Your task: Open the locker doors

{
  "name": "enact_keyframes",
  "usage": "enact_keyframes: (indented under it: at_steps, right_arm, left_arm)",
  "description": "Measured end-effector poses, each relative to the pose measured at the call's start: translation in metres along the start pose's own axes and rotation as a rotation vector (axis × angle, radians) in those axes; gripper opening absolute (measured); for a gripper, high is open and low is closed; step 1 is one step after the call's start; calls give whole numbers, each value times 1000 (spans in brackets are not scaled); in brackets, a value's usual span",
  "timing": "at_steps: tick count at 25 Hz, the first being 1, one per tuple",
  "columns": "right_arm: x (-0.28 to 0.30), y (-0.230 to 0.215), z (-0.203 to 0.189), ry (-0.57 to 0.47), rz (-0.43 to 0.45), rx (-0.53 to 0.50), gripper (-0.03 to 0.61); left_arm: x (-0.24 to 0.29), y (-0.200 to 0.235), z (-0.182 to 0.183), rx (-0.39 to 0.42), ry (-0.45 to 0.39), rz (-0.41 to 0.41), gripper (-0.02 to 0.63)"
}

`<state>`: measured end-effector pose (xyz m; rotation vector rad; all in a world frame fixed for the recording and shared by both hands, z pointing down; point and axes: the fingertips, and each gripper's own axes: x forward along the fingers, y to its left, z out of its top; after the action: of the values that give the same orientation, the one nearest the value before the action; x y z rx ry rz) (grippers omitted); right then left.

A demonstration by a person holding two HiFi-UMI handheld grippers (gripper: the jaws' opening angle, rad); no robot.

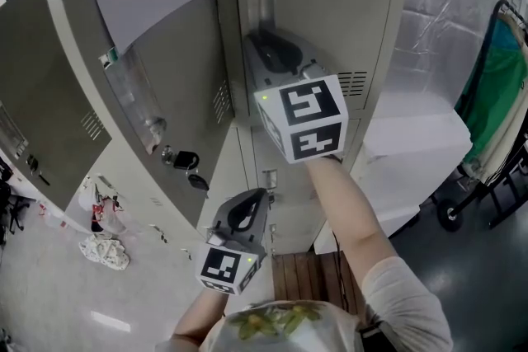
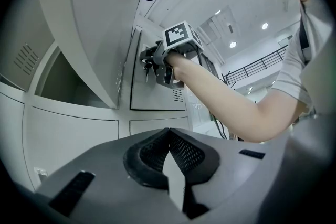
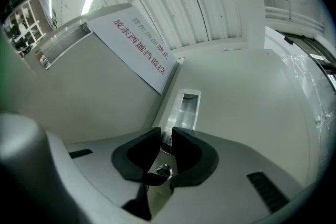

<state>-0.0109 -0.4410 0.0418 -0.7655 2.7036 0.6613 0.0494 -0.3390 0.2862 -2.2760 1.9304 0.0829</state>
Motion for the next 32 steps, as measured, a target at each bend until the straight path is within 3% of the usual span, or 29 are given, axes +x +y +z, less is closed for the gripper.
enact_keyframes:
  at_steps: [20, 32]
  right_arm:
    - [-49, 10, 23, -71, 39, 26, 80]
    - [-82, 14, 29, -87, -18, -64, 71]
  left_arm:
    - [-13, -23, -10, 3, 44, 0, 27]
    - [-23, -39, -10, 5, 43, -2, 28]
